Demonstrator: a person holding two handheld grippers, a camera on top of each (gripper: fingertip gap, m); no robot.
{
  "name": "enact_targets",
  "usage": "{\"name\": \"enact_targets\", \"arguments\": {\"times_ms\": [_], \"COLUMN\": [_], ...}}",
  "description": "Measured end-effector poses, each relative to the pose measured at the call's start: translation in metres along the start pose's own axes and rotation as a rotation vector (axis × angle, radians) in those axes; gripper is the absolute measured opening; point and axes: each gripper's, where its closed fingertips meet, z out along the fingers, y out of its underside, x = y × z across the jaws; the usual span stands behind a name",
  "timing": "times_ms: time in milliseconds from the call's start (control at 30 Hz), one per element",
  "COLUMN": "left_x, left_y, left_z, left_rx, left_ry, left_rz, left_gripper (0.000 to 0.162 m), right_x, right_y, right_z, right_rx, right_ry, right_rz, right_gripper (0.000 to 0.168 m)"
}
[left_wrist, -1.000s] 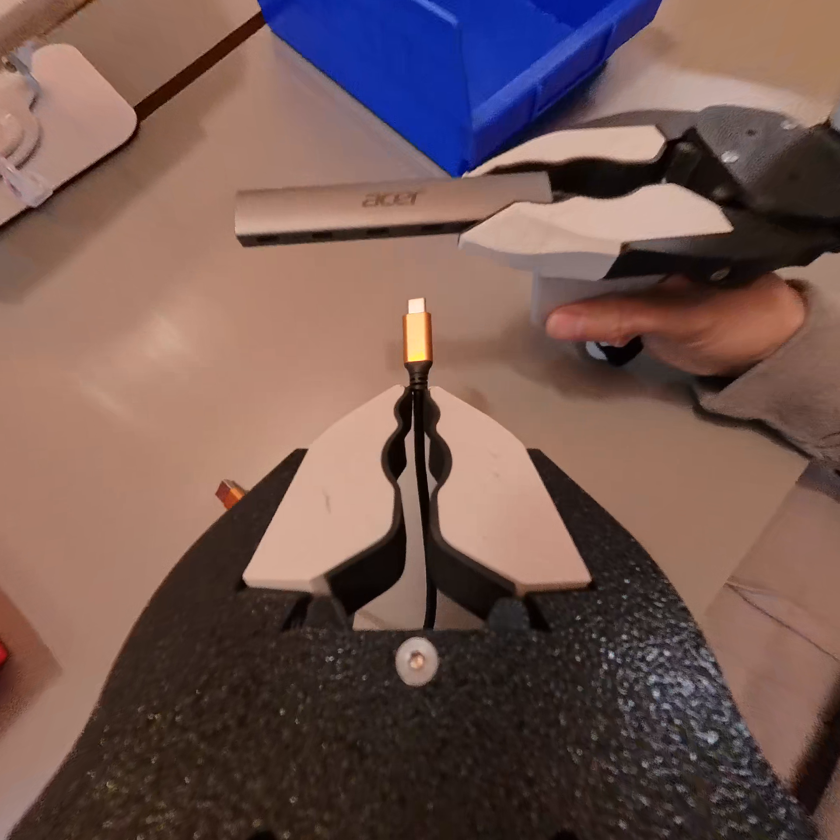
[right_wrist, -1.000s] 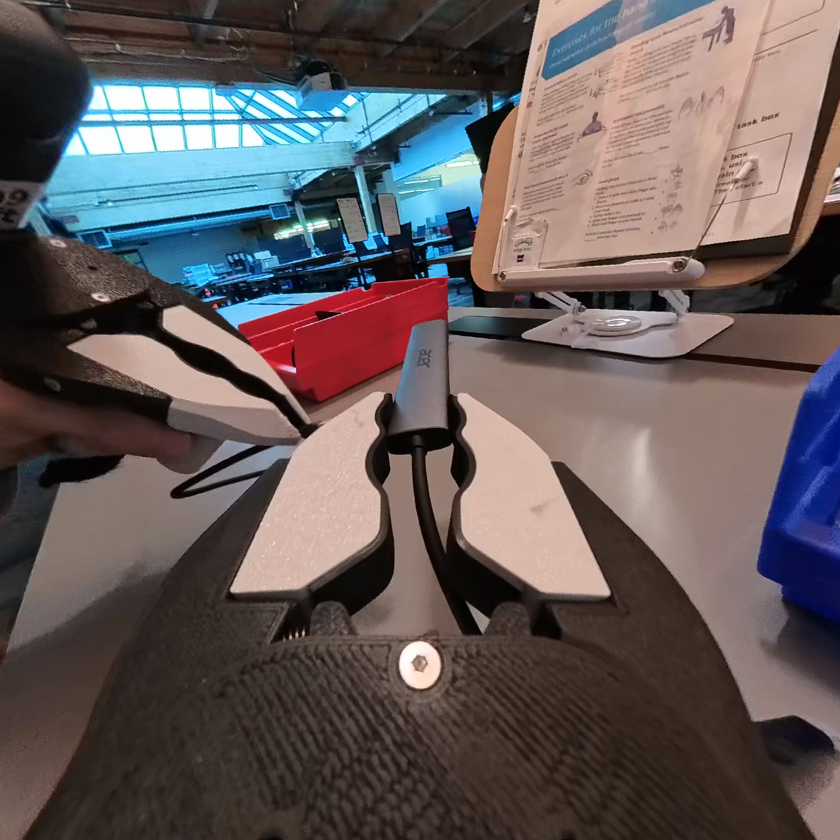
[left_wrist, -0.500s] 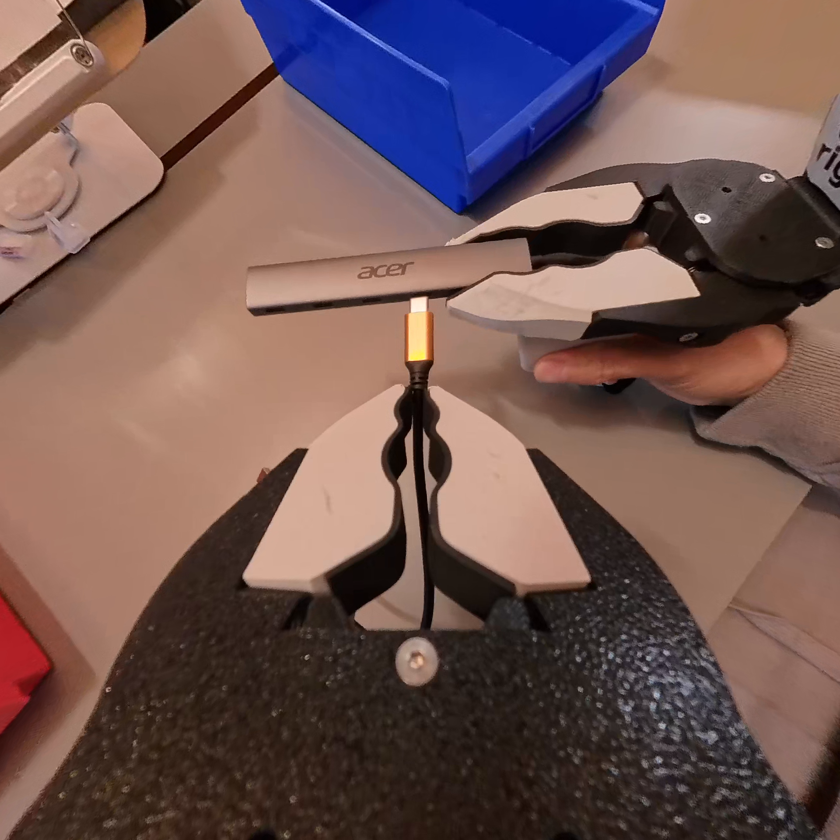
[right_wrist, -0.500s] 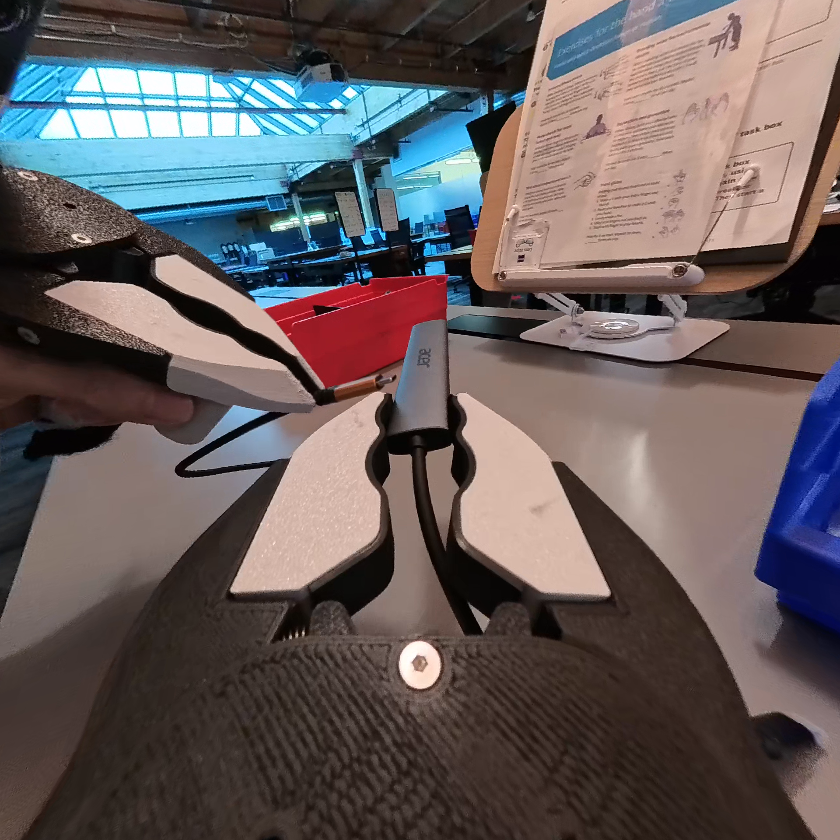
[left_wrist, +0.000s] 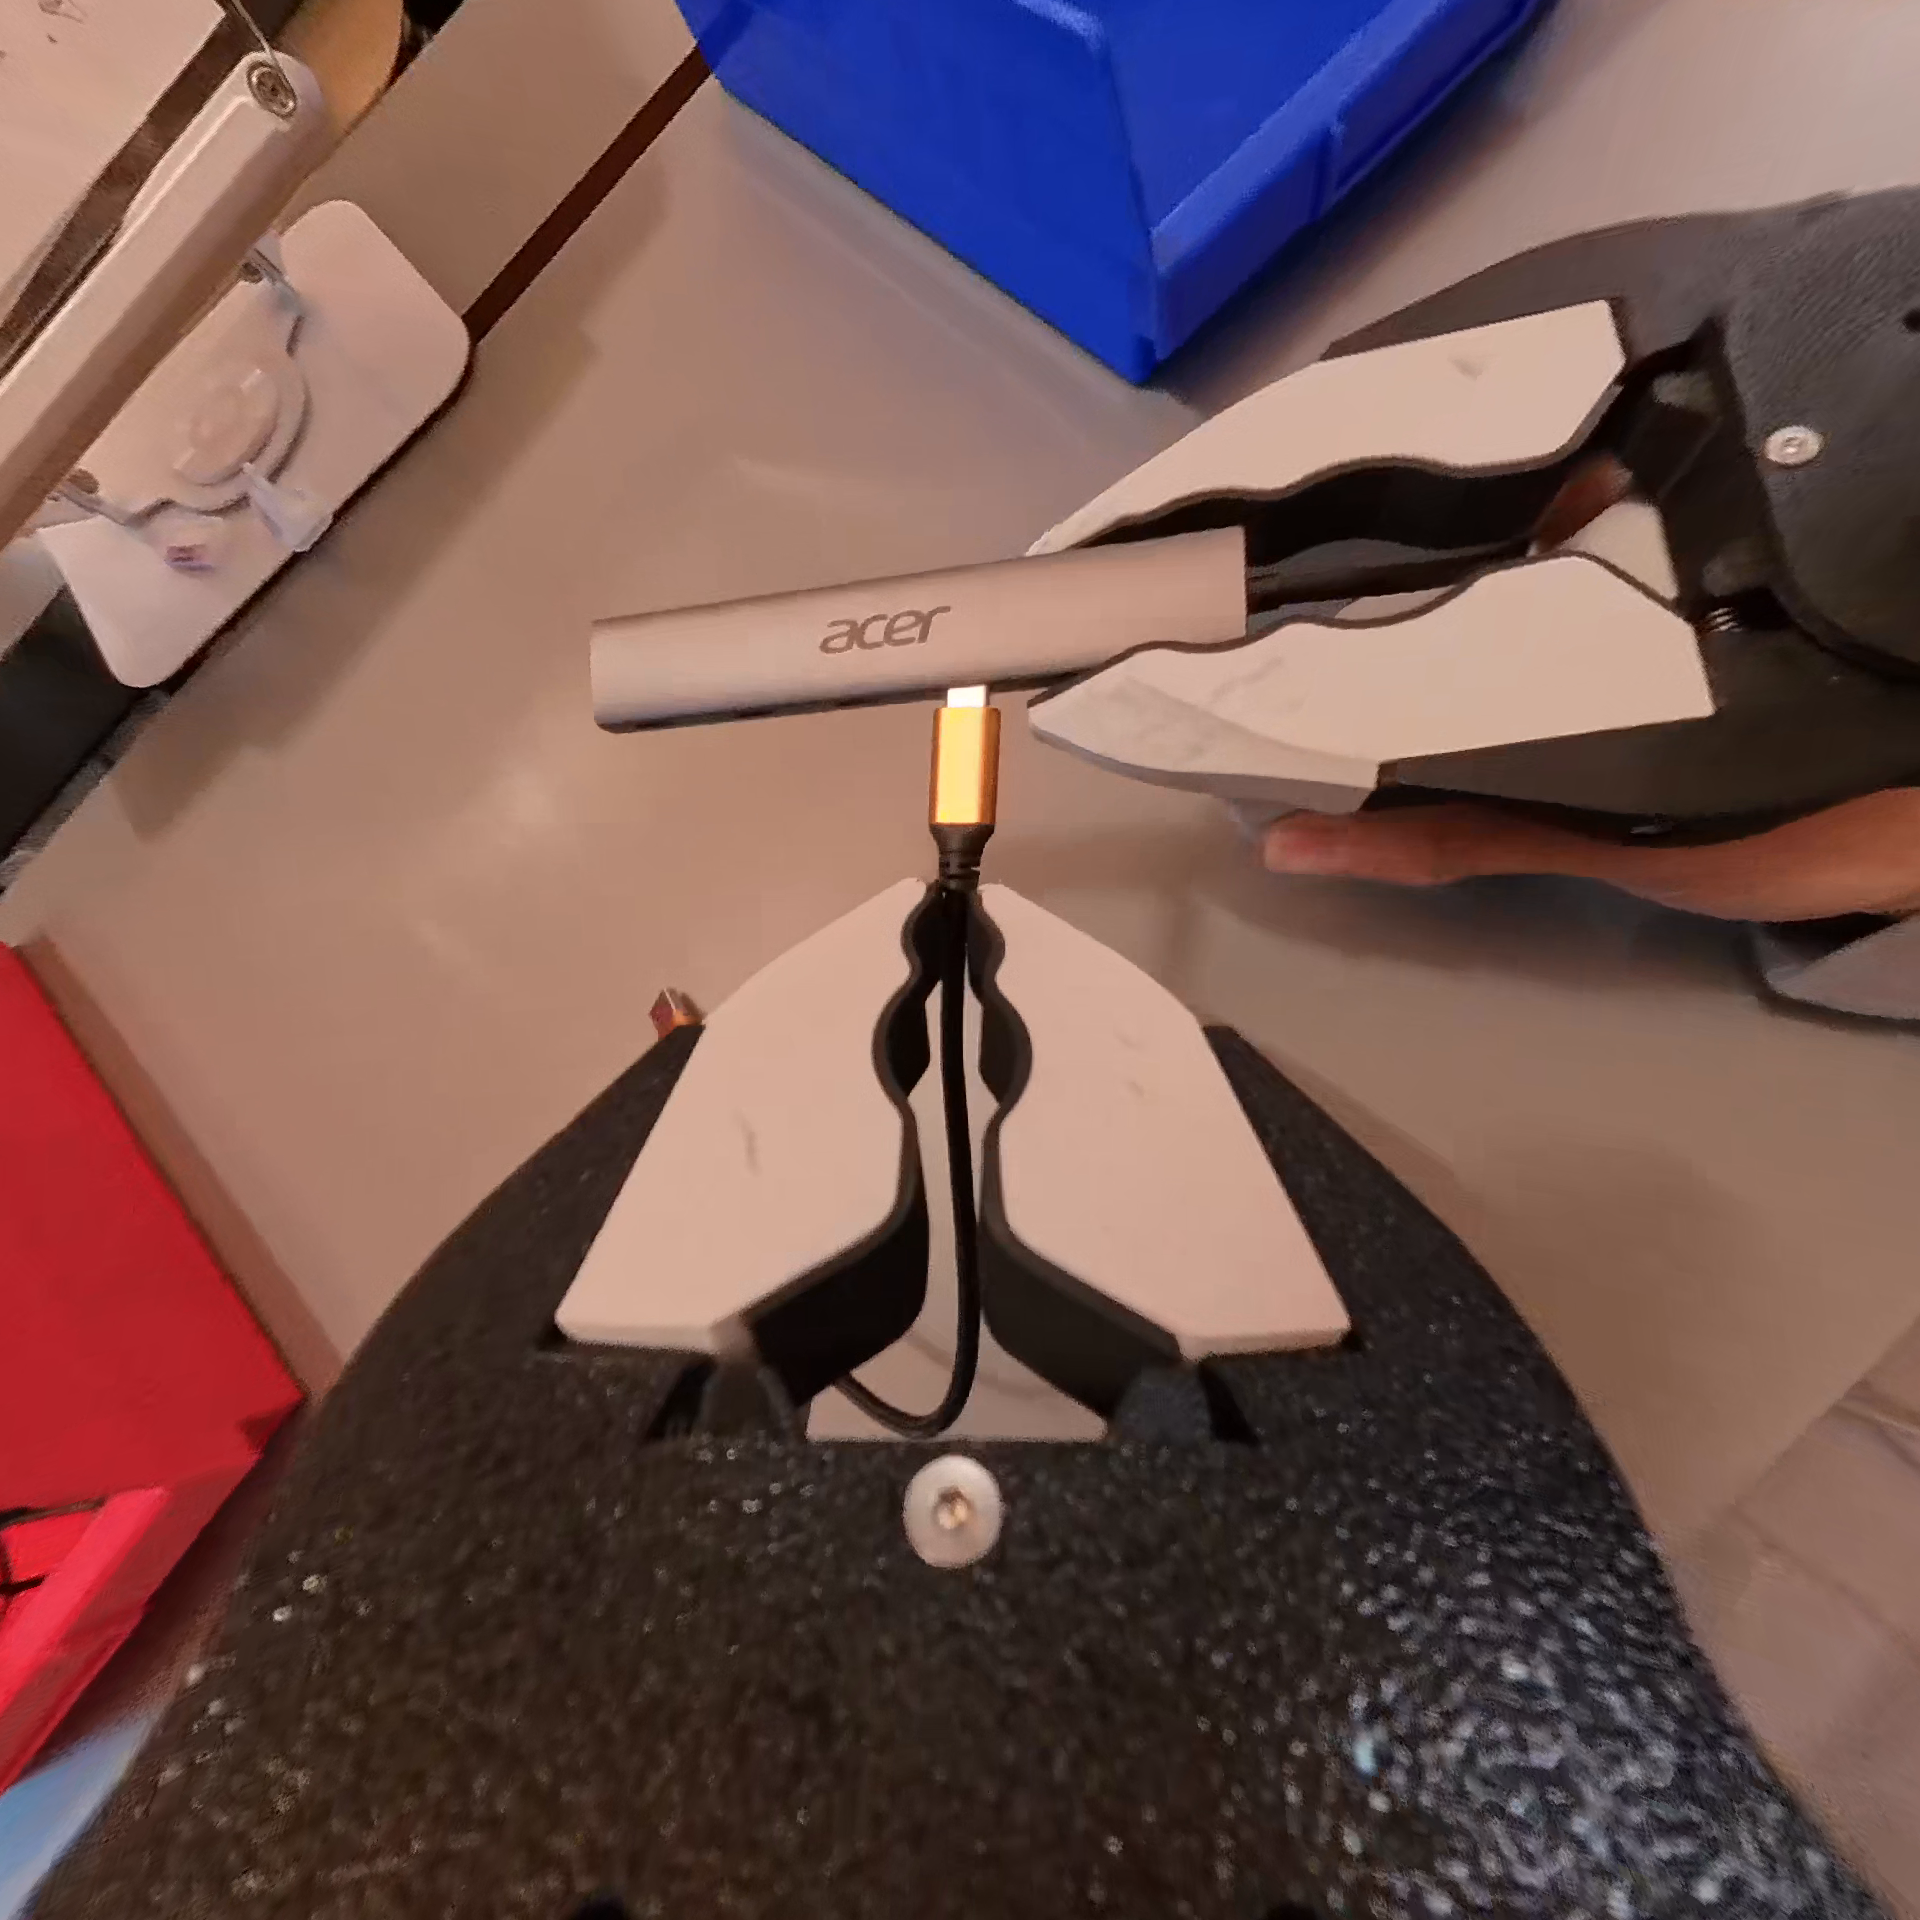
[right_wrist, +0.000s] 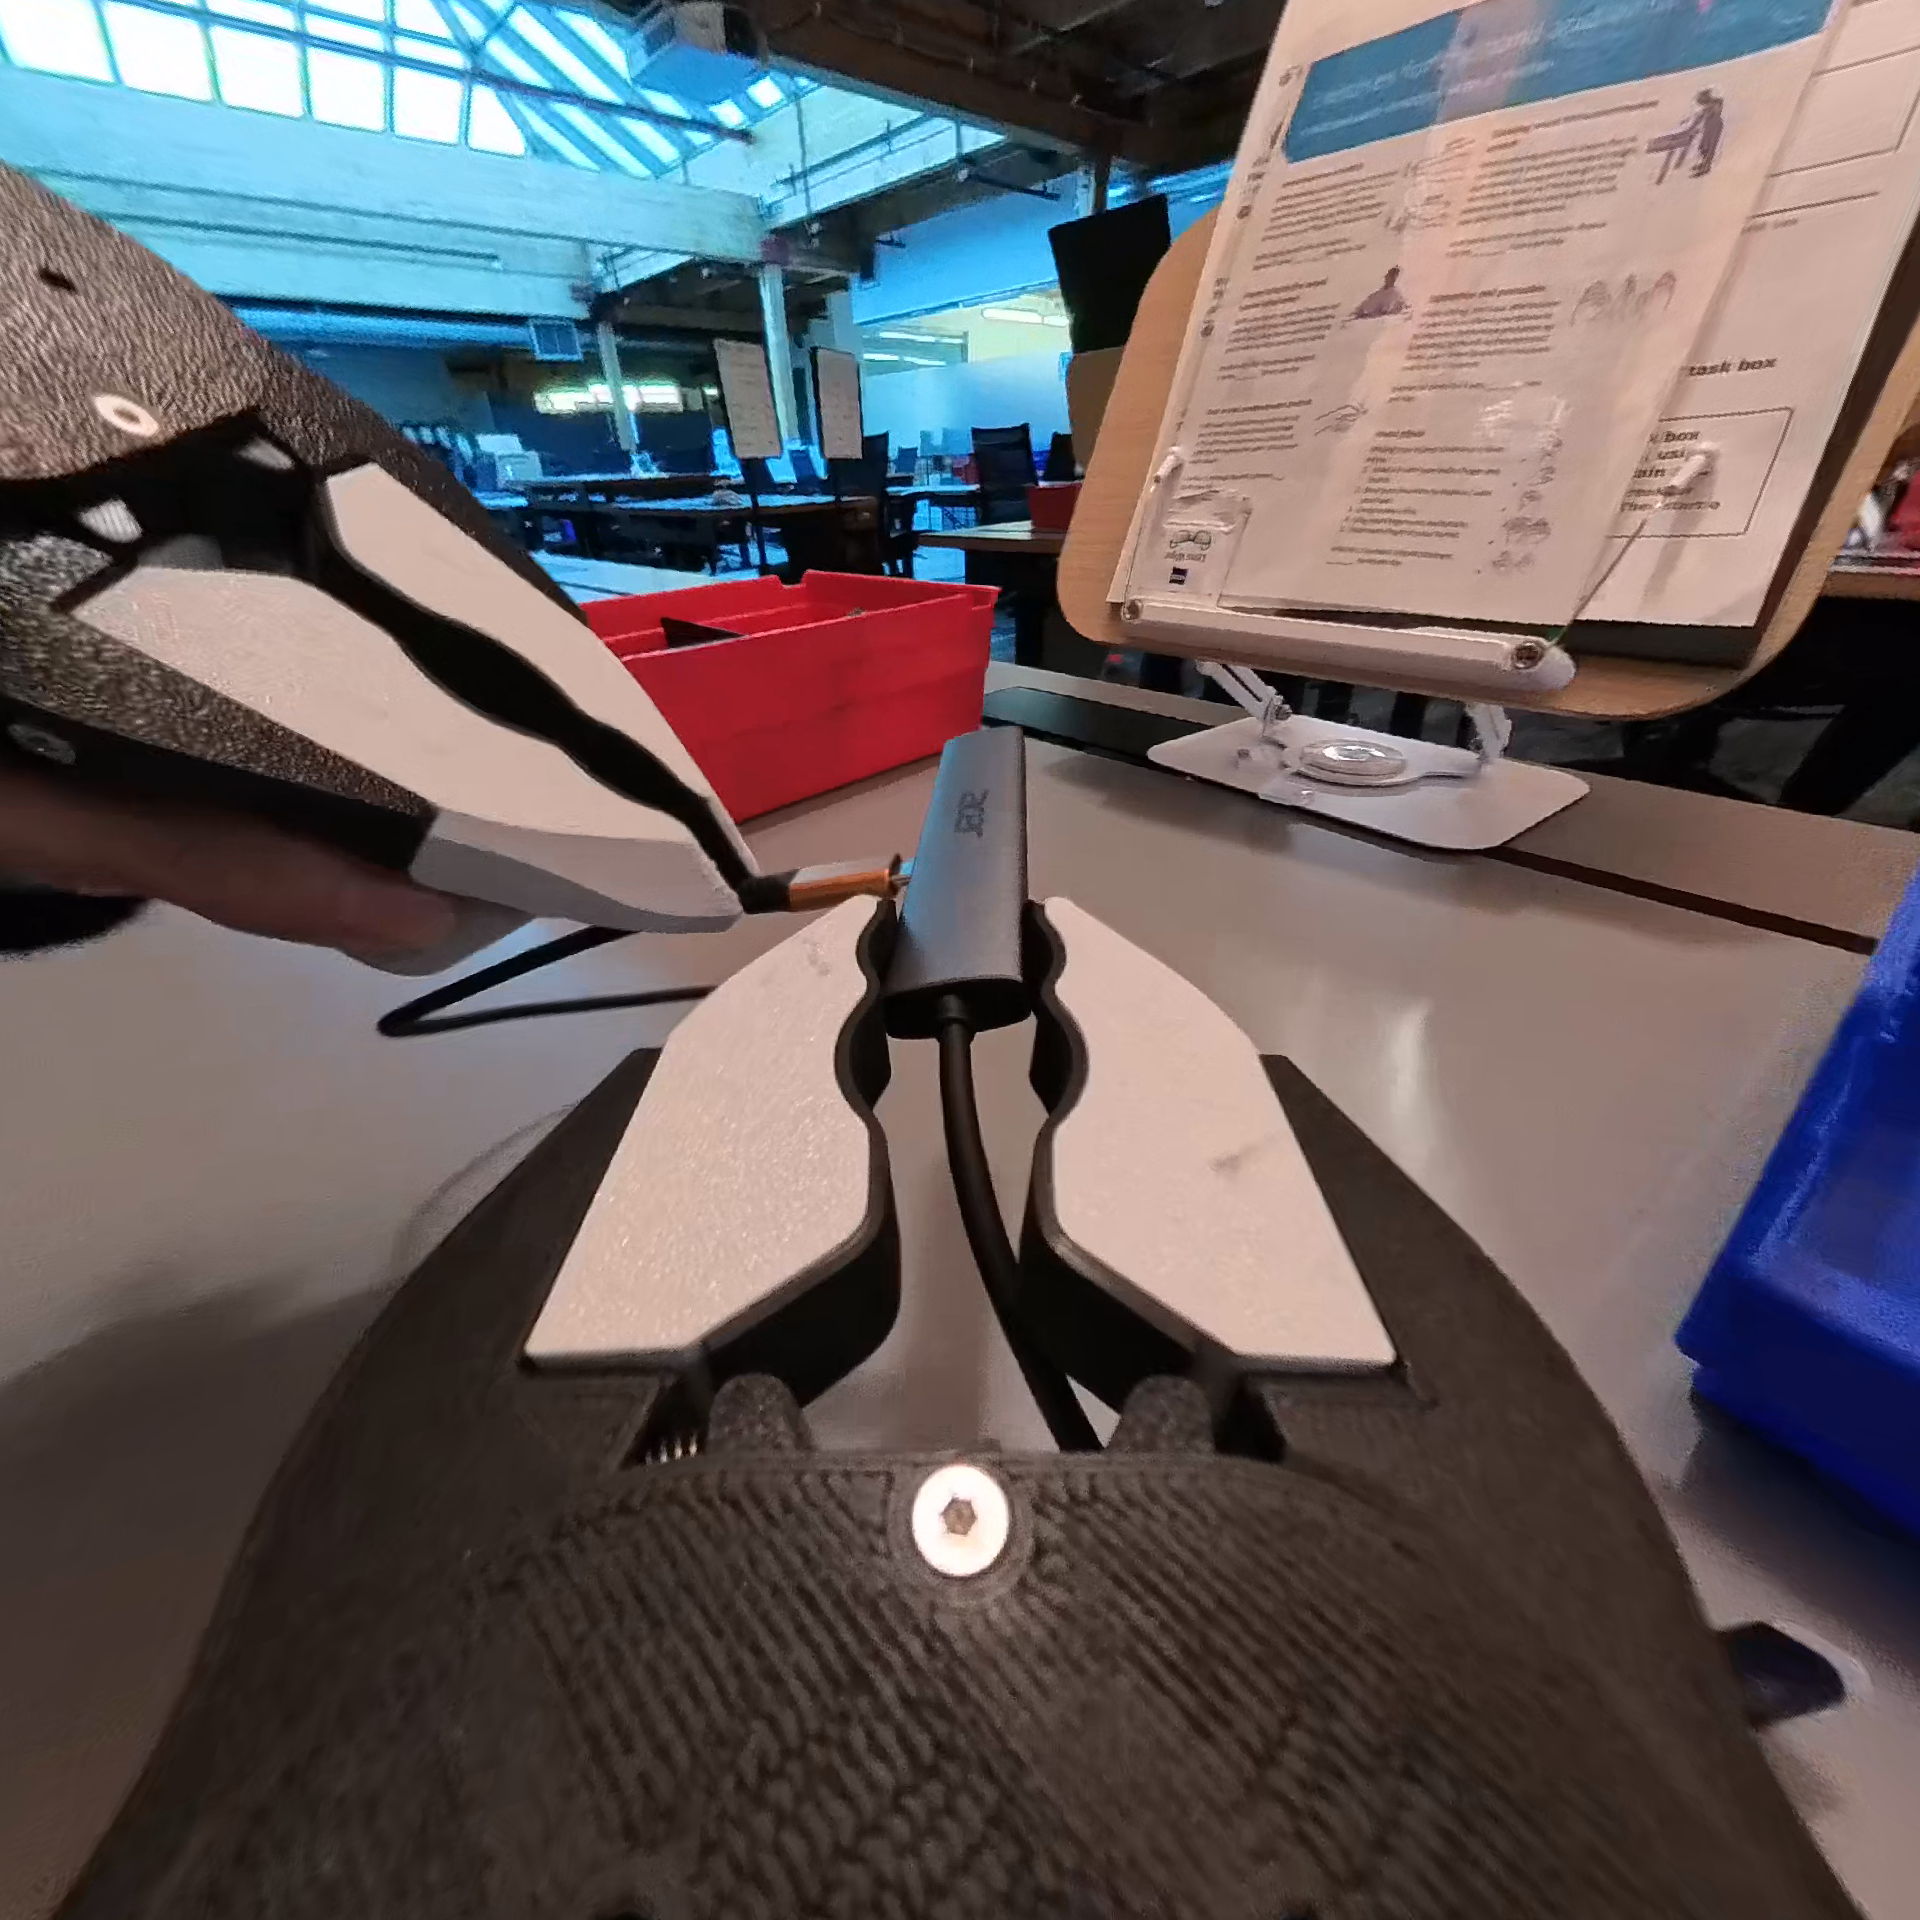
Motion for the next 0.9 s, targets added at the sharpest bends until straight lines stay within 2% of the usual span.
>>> {"name": "enact_targets", "arguments": {"times_ms": [133, 300, 433, 767, 900], "left_x": [0.001, 0.003, 0.008, 0.008, 0.007], "left_y": [-0.003, -0.025, -0.027, -0.038, -0.038], "left_z": [0.001, -0.003, 0.005, 0.006, 0.006], "left_rx": [0.036, 0.298, 0.412, 0.539, 0.540], "left_ry": [-0.003, 0.075, 0.108, 0.025, 0.019], "left_rz": [0.009, -0.054, -0.104, -0.038, -0.059], "left_gripper": [0.004, 0.005, 0.014, 0.012, 0.011], "right_x": [0.002, 0.013, 0.016, 0.014, 0.012], "right_y": [-0.001, -0.007, -0.010, -0.011, -0.011], "right_z": [-0.001, -0.007, -0.009, -0.009, -0.009], "right_rx": [0.005, 0.061, 0.095, 0.101, 0.102], "right_ry": [0.016, 0.004, -0.008, -0.008, -0.011], "right_rz": [0.006, 0.115, 0.167, 0.153, 0.138], "right_gripper": [0.024, 0.024, 0.024, 0.024, 0.024]}}
